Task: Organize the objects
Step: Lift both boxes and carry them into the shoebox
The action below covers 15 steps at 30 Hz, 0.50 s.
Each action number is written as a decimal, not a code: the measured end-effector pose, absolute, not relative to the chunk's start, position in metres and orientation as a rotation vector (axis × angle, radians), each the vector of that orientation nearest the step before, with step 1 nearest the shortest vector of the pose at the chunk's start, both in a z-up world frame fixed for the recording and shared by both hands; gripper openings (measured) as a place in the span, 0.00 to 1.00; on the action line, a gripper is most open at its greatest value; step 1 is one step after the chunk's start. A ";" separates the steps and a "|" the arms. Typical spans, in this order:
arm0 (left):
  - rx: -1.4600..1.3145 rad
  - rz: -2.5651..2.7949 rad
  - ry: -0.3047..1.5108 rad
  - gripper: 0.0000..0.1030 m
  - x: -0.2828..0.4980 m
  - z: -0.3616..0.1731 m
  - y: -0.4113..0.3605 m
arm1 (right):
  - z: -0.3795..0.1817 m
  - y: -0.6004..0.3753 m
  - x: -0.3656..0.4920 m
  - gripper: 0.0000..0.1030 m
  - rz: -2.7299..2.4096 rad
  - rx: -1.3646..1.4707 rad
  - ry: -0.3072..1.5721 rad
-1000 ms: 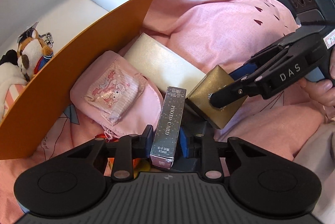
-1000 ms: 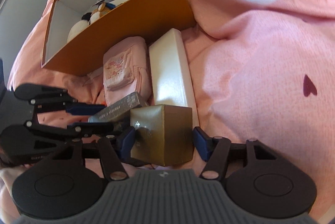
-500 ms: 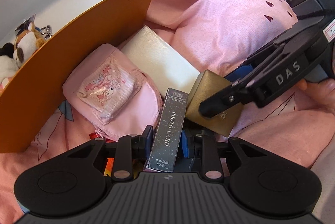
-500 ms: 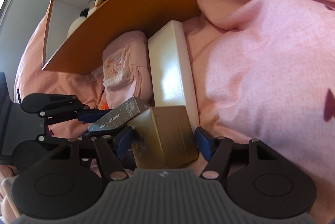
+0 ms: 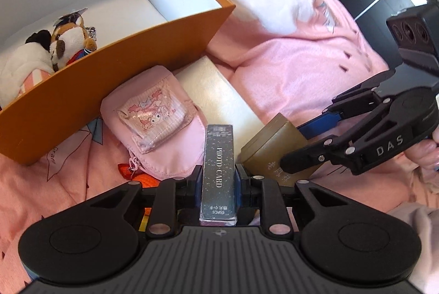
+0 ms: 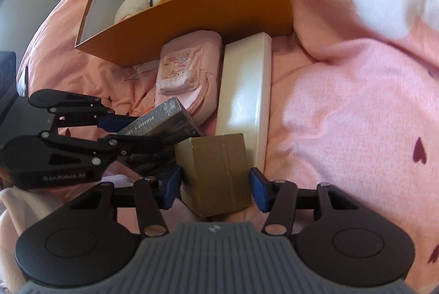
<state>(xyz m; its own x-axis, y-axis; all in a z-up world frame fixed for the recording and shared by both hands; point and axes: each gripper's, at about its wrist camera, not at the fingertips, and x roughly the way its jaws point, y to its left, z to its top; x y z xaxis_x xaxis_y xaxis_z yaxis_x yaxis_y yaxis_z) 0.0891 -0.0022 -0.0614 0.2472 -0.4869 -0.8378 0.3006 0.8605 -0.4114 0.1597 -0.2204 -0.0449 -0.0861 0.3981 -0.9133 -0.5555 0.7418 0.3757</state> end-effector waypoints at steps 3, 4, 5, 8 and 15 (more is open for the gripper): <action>-0.188 -0.526 1.196 0.25 0.088 -0.057 0.000 | -0.030 -0.216 0.157 0.54 0.835 -0.211 1.410; -0.197 -0.523 1.193 0.25 0.088 -0.056 0.001 | -0.024 -0.216 0.156 0.54 0.847 -0.234 1.399; -0.202 -0.518 1.186 0.25 0.087 -0.054 0.002 | -0.019 -0.215 0.155 0.54 0.858 -0.258 1.386; -0.222 -0.504 1.156 0.25 0.086 -0.046 0.006 | -0.002 -0.213 0.158 0.53 0.865 -0.312 1.324; -0.267 -0.460 1.062 0.25 0.087 -0.020 0.023 | 0.032 -0.199 0.172 0.53 0.952 -0.402 1.125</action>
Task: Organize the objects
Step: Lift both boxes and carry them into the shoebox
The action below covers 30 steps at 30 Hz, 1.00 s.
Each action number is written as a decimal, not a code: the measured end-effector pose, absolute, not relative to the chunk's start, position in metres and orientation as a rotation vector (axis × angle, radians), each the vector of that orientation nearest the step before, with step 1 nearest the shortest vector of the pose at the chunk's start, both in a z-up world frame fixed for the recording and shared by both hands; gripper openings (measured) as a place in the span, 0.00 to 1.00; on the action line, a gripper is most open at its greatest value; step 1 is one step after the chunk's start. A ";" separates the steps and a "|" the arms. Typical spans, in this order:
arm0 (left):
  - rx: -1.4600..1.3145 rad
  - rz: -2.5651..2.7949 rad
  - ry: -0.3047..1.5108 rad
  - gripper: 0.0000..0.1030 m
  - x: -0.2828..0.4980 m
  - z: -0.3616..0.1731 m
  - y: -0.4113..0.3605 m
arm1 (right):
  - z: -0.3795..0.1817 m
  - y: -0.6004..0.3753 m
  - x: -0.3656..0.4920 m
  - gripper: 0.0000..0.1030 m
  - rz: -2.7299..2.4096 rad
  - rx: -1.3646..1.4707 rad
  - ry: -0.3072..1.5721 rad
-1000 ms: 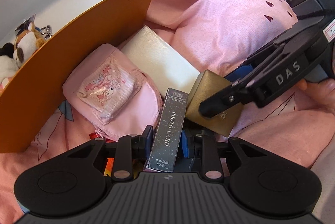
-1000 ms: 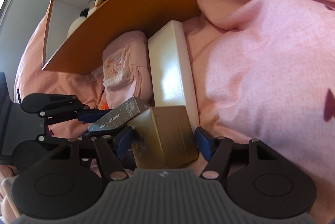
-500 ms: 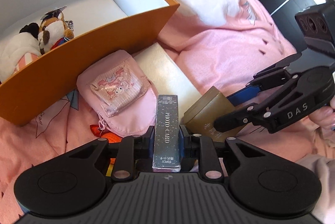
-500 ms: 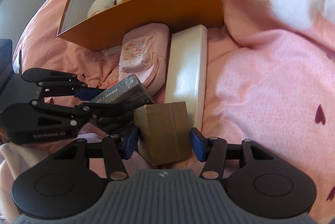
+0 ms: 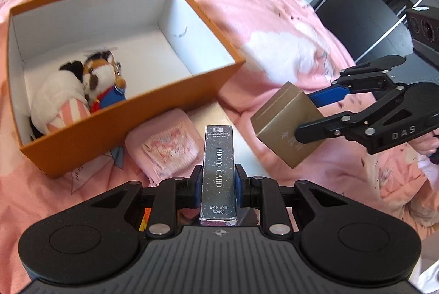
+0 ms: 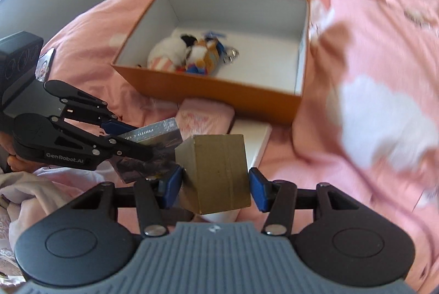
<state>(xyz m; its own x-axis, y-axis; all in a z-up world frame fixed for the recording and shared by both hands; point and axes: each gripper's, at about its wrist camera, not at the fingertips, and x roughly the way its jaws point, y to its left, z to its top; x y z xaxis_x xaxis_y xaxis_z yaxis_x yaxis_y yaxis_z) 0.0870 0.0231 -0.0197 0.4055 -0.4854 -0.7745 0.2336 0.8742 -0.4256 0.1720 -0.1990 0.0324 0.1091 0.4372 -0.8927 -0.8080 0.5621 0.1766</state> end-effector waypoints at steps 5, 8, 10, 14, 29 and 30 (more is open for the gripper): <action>-0.302 -0.454 0.987 0.25 0.090 0.004 0.036 | 0.051 -0.182 0.183 0.53 1.002 -0.511 0.986; -0.312 -0.440 0.936 0.25 0.093 0.020 0.044 | 0.063 -0.171 0.190 0.53 1.024 -0.581 0.909; -0.307 -0.420 0.899 0.25 0.095 0.031 0.049 | 0.070 -0.162 0.194 0.53 1.043 -0.635 0.860; -0.304 -0.367 0.846 0.25 0.109 0.047 0.061 | 0.083 -0.146 0.204 0.53 1.077 -0.750 0.751; -0.387 -0.290 0.860 0.25 0.178 0.024 0.084 | 0.018 -0.069 0.258 0.53 1.377 -1.306 0.682; -0.400 -0.286 0.867 0.25 0.183 0.019 0.085 | 0.010 -0.065 0.262 0.53 1.390 -1.344 0.706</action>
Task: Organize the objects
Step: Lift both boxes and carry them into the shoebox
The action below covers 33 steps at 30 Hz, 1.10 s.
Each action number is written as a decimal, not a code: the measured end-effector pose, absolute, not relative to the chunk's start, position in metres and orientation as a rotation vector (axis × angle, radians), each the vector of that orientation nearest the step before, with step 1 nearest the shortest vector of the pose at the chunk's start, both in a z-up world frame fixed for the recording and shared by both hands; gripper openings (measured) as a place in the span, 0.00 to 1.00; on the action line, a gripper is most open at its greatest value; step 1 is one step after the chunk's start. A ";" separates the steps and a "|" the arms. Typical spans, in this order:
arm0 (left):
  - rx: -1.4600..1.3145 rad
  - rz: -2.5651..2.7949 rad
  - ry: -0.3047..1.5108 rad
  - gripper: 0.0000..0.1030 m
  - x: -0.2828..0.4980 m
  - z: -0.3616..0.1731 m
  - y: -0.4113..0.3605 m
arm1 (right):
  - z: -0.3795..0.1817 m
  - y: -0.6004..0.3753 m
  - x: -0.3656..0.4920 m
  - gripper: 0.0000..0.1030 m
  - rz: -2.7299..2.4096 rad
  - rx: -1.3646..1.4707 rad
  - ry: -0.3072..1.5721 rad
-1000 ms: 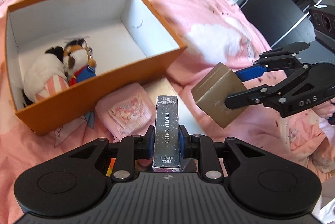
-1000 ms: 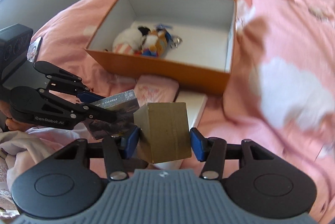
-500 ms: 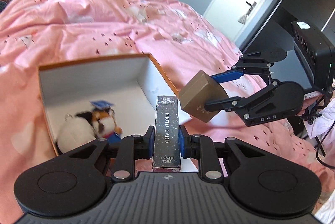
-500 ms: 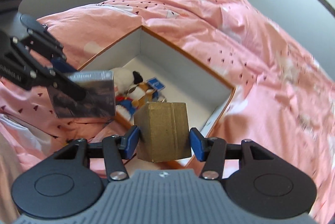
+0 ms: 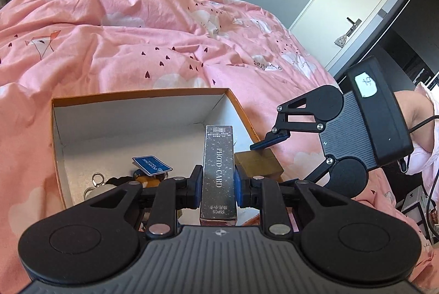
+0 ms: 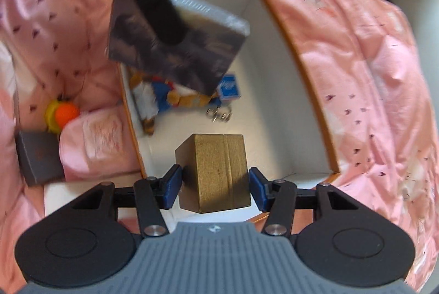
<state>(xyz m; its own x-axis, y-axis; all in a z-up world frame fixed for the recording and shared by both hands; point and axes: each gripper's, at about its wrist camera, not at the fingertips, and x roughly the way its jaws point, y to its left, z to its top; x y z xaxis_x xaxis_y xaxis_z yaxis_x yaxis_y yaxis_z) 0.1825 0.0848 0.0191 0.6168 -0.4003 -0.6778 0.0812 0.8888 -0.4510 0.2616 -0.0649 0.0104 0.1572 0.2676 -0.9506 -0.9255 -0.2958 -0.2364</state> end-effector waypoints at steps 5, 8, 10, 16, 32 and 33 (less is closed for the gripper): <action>-0.493 -0.234 0.922 0.25 0.203 -0.009 0.088 | -0.022 -0.051 0.277 0.53 1.443 -1.466 0.835; -0.547 -0.207 0.950 0.25 0.211 -0.024 0.089 | -0.037 -0.044 0.285 0.53 1.474 -1.505 0.904; -0.563 -0.183 0.964 0.25 0.214 -0.032 0.089 | -0.044 -0.040 0.291 0.53 1.490 -1.514 0.945; -0.595 -0.129 1.012 0.25 0.224 -0.048 0.084 | -0.060 -0.030 0.302 0.53 1.552 -1.580 1.082; -0.586 -0.050 1.091 0.25 0.238 -0.070 0.061 | -0.046 -0.026 0.312 0.40 1.610 -1.499 1.160; -0.576 -0.043 1.088 0.25 0.238 -0.070 0.061 | -0.039 -0.024 0.316 0.37 1.614 -1.430 1.155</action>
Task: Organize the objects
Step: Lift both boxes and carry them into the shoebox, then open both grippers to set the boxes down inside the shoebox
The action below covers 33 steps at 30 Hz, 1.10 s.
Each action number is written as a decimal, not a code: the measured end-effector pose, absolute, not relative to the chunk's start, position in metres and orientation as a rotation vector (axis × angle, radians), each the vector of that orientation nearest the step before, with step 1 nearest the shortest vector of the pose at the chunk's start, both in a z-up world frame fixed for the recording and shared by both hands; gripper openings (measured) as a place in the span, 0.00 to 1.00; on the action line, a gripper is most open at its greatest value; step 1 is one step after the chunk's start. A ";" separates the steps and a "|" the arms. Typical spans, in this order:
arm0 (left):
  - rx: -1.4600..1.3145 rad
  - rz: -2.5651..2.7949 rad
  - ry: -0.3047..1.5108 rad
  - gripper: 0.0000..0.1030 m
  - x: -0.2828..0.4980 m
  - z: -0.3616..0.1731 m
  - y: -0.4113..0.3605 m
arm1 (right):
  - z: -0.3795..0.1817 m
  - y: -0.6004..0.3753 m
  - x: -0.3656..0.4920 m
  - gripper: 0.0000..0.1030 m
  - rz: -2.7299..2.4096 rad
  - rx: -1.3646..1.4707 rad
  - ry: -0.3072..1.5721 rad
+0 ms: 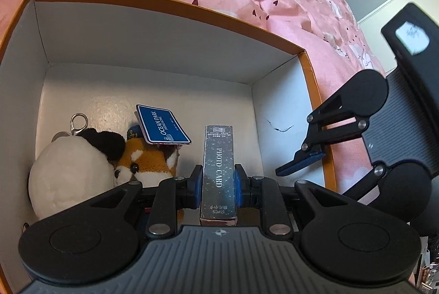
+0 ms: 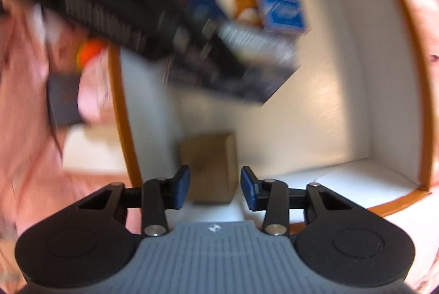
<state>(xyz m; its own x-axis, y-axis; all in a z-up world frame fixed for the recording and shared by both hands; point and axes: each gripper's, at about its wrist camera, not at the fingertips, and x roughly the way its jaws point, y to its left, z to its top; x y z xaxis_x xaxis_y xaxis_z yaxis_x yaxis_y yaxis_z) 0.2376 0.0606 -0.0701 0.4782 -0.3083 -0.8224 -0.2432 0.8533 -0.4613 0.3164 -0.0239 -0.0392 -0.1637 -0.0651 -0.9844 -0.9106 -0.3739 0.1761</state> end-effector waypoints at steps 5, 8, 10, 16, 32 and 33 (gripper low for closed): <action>-0.563 -0.019 1.091 0.25 0.236 -0.070 0.063 | -0.032 -0.014 0.320 0.31 1.587 -1.214 1.165; -0.577 -0.013 1.099 0.25 0.236 -0.073 0.063 | -0.040 -0.014 0.309 0.16 1.583 -1.269 1.160; -0.581 -0.012 1.101 0.25 0.235 -0.074 0.061 | -0.045 -0.016 0.308 0.13 1.572 -1.306 1.169; -0.591 -0.003 1.104 0.24 0.236 -0.078 0.050 | -0.040 -0.019 0.306 0.13 1.576 -1.289 1.197; -0.689 0.009 1.223 0.25 0.244 -0.104 0.030 | 0.012 -0.031 0.323 0.19 1.479 -1.150 1.041; -0.709 0.006 1.234 0.25 0.244 -0.106 0.031 | 0.005 -0.032 0.324 0.19 1.480 -1.154 1.036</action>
<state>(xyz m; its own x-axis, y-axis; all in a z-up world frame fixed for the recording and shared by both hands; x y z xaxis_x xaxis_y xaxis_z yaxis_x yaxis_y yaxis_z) 0.2439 0.0306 -0.1056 0.3587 -0.3644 -0.8594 -0.3728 0.7881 -0.4898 0.3243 -0.0325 0.0054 -0.0953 0.1791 -0.9792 -0.9813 -0.1823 0.0622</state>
